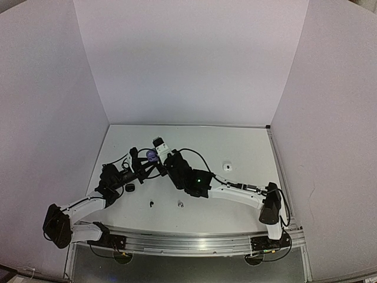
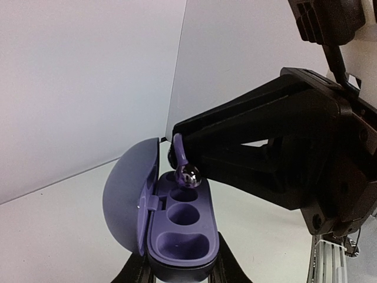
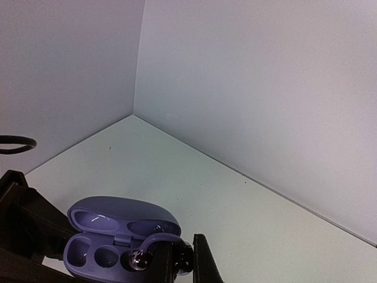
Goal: Insert the wireless bluetooth earbuds into the charging case
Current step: Insert the right earbud into the right side groove of the charging case.
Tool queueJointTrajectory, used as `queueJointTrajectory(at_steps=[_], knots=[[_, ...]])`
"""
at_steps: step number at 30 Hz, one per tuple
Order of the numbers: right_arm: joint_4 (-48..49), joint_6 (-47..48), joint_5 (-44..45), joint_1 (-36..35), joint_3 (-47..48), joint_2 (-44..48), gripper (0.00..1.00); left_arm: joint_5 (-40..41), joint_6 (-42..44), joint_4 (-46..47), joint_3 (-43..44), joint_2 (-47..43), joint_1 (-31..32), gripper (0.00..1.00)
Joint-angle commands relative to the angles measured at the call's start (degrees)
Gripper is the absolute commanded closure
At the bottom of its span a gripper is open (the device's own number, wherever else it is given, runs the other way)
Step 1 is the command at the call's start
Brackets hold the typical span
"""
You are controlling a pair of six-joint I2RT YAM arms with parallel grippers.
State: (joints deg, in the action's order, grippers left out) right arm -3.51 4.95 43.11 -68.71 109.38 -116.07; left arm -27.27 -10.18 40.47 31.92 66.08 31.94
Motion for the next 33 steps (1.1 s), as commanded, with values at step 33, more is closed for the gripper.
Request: queueJointTrajectory(at_steps=[33], knots=[[1.14, 0.57, 1.18, -0.08, 1.58, -2.58, 1.00, 2.96, -0.95, 2.87, 2.71, 0.08, 0.22, 1.00]])
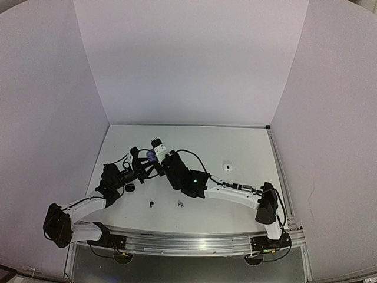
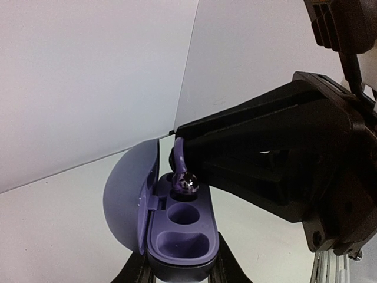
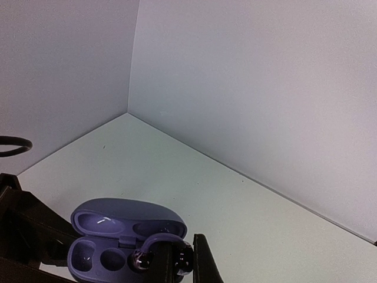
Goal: Insert the wireless bluetooth earbuds into the charging case
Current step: Insert the right earbud into the right side groove of the charging case.
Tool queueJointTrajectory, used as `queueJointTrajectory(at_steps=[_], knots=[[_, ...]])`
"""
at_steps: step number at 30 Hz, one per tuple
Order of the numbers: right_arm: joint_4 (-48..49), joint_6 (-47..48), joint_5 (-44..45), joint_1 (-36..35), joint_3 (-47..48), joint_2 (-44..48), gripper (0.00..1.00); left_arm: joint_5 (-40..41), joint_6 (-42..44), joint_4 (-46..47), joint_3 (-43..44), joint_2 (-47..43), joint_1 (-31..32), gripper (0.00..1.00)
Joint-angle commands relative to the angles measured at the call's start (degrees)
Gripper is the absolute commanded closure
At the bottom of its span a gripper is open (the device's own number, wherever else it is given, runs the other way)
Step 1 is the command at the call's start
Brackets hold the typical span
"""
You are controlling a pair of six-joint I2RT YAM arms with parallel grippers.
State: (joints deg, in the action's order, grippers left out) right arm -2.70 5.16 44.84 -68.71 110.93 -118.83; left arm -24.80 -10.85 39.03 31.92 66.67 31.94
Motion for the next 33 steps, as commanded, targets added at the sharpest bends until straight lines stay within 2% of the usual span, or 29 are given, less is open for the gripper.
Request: queueJointTrajectory(at_steps=[1, 3, 7, 11, 17, 27, 33], knots=[[0.34, 0.35, -0.52, -0.01, 0.22, -0.02, 1.00, -0.18, 0.25, 4.38, 2.66, -0.56, 0.22, 1.00], [0.38, -1.04, -0.71, 0.46, 0.28, 0.02, 1.00, -2.12, 2.39, 4.68, 2.38, -0.62, 0.22, 1.00], [2.92, -4.38, -3.46, 1.55, -2.30, 3.50, 1.00, -4.00, 12.07, 5.34, 1.01, -0.48, 0.22, 1.00], [7.94, -6.49, -10.06, 1.56, -7.15, 8.11, 1.00, -4.20, 19.44, 8.19, -0.25, -0.16, 0.22, 1.00], [9.22, -9.46, -16.83, 1.58, -12.76, 13.99, 1.00, -2.80, 17.24, 10.51, -0.14, 0.65, 0.22, 1.00], [10.48, -13.93, -29.25, 3.72, -15.85, 18.00, 1.00, -5.02, 17.47, 13.38, -0.80, 2.25, 0.22, 1.00], [12.98, -10.60, -30.07, 3.76, -16.47, 17.56, 1.00, -5.14, 15.48, 14.07, -0.75, 1.75, 0.22, 1.00]])
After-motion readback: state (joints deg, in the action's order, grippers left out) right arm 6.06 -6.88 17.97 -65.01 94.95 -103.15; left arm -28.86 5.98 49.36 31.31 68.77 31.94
